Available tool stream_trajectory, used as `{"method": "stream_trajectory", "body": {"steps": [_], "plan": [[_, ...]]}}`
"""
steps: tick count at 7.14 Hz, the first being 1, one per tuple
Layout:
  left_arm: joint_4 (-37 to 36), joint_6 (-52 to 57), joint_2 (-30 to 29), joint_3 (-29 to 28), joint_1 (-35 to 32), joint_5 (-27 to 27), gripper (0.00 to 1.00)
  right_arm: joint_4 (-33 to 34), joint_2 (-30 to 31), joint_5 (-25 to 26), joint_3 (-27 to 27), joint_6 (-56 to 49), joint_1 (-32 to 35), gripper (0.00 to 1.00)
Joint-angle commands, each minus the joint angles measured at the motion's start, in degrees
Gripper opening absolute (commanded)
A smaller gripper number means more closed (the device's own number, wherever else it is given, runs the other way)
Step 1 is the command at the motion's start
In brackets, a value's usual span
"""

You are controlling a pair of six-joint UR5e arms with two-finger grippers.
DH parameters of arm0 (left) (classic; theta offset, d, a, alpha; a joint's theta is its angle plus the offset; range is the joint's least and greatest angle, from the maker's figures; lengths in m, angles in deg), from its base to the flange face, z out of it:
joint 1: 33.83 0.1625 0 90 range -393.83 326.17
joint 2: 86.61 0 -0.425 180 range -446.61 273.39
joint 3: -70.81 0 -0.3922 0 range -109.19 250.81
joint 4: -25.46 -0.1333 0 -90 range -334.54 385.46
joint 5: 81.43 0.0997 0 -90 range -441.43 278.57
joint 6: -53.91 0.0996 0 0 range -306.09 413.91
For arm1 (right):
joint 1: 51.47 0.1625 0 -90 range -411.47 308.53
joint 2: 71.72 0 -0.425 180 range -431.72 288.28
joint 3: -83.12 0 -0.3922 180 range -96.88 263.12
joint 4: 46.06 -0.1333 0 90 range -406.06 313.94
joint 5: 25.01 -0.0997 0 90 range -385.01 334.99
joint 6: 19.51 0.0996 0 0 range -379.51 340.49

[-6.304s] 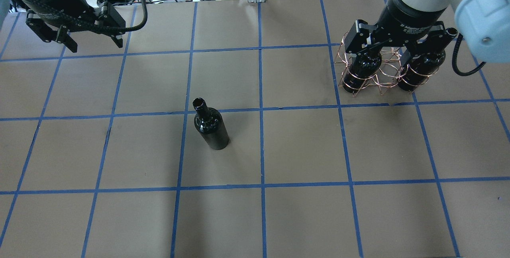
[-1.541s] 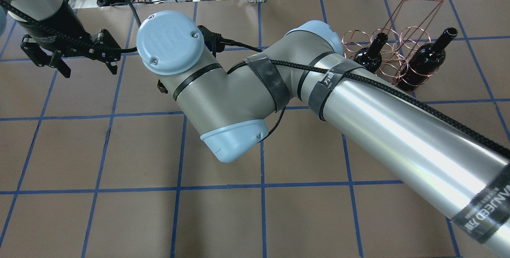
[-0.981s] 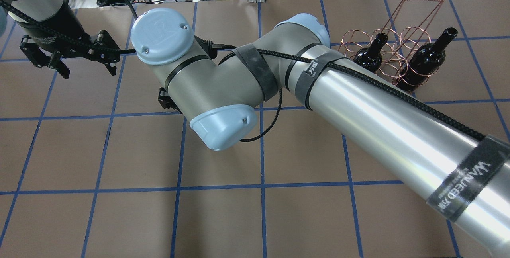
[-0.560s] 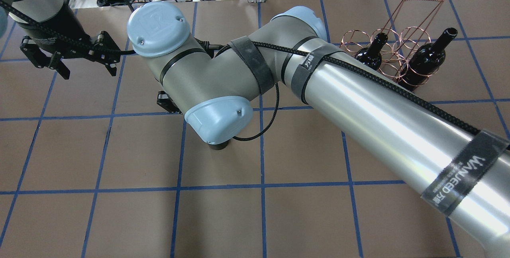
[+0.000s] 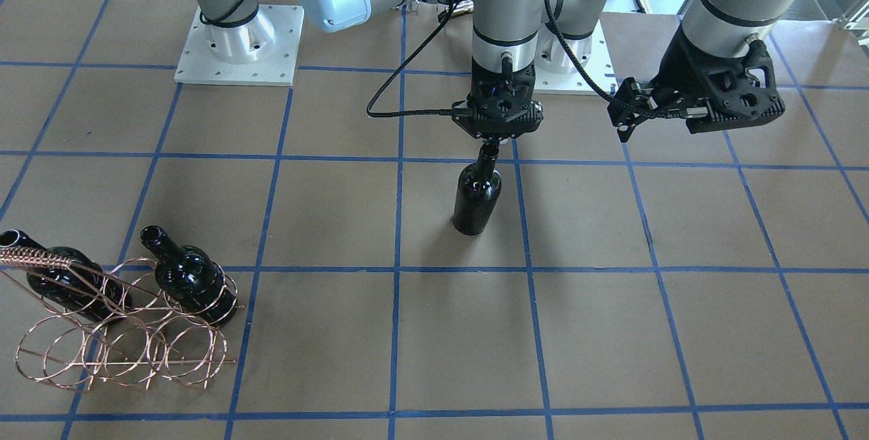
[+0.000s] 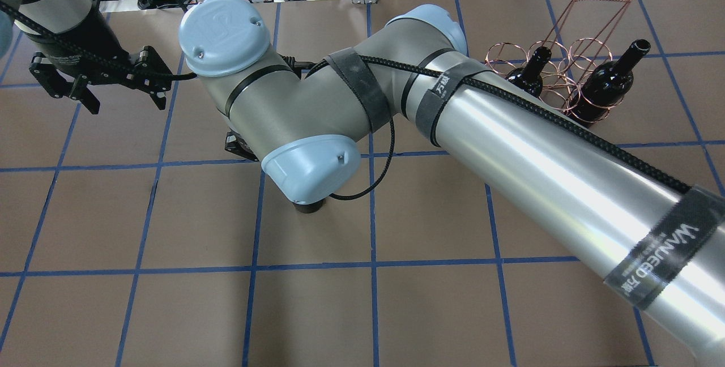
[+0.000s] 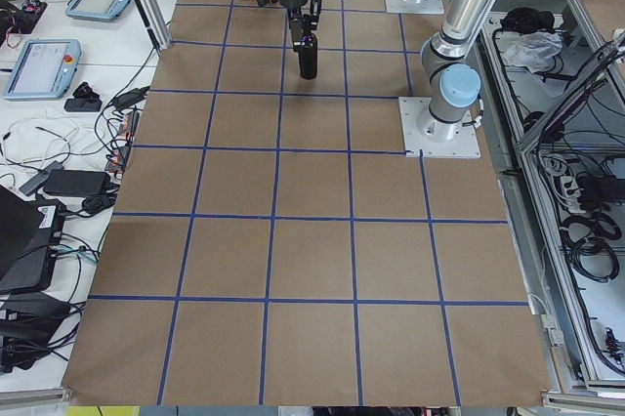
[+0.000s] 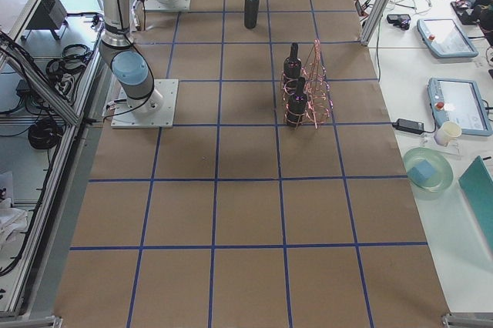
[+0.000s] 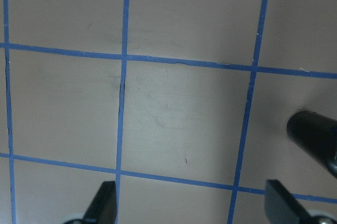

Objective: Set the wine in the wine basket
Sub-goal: 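Lower the right gripper over the bottle neck and close on it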

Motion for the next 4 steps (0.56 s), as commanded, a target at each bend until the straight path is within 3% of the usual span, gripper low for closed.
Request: {"method": "stream_trajectory", "body": {"steps": [1, 2, 3, 4], "plan": [[0.06, 0.00, 0.00, 0.00, 0.05, 0.07, 1.00, -0.11, -0.02, -0.40, 0.11, 0.52, 0.00, 0.61], [0.06, 0.00, 0.00, 0.00, 0.05, 0.07, 1.00, -0.37, -0.29, 0.30, 0.20, 0.26, 0.00, 0.91], [-0.03, 0.00, 0.00, 0.00, -0.04, 0.07, 1.00, -1.24, -0.55, 0.22, 0.12, 0.35, 0.00, 0.98], [-0.03, 0.00, 0.00, 0.00, -0.04, -0.02, 1.00, -1.25, -1.25, 0.31, 0.03, 0.35, 0.00, 0.98]]}}
